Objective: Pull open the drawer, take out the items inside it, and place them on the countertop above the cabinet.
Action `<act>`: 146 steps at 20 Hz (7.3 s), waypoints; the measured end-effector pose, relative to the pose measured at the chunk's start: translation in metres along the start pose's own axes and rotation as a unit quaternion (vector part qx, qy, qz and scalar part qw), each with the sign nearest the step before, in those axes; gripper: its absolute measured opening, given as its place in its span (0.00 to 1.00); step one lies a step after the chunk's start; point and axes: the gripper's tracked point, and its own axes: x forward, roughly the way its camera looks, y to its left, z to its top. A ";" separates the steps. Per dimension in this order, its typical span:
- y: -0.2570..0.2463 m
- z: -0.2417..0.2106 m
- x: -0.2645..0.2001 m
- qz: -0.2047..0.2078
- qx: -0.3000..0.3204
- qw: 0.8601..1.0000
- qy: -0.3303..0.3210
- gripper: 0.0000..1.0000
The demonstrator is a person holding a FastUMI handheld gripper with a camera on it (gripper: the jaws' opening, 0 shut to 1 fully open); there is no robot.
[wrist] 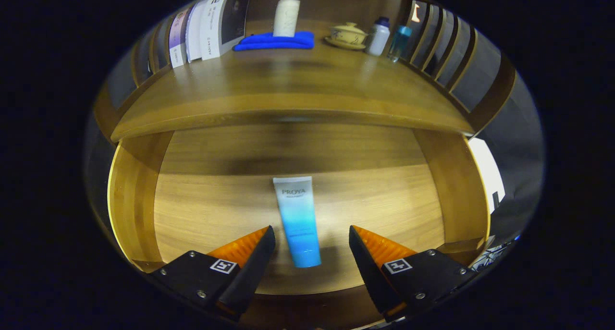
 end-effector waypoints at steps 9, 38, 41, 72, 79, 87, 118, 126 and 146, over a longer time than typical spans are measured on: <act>0.012 -0.009 0.020 0.043 0.033 0.998 0.044 0.76; -0.008 0.004 -0.094 0.038 -0.065 0.983 -0.165 0.39; 0.000 0.026 -0.107 0.048 -0.057 0.979 -0.192 0.39; -0.016 0.217 -0.022 0.053 -0.027 0.979 -0.197 0.40; -0.015 0.220 -0.011 0.077 -0.026 0.978 -0.193 0.45; -0.012 0.200 -0.075 0.105 -0.032 0.955 -0.275 0.95; -0.017 -0.098 -0.187 0.085 -0.033 0.839 -0.536 0.95; -0.027 -0.096 -0.141 0.070 -0.008 0.863 -0.500 0.95; -0.033 -0.078 -0.109 0.109 0.057 0.868 -0.481 0.95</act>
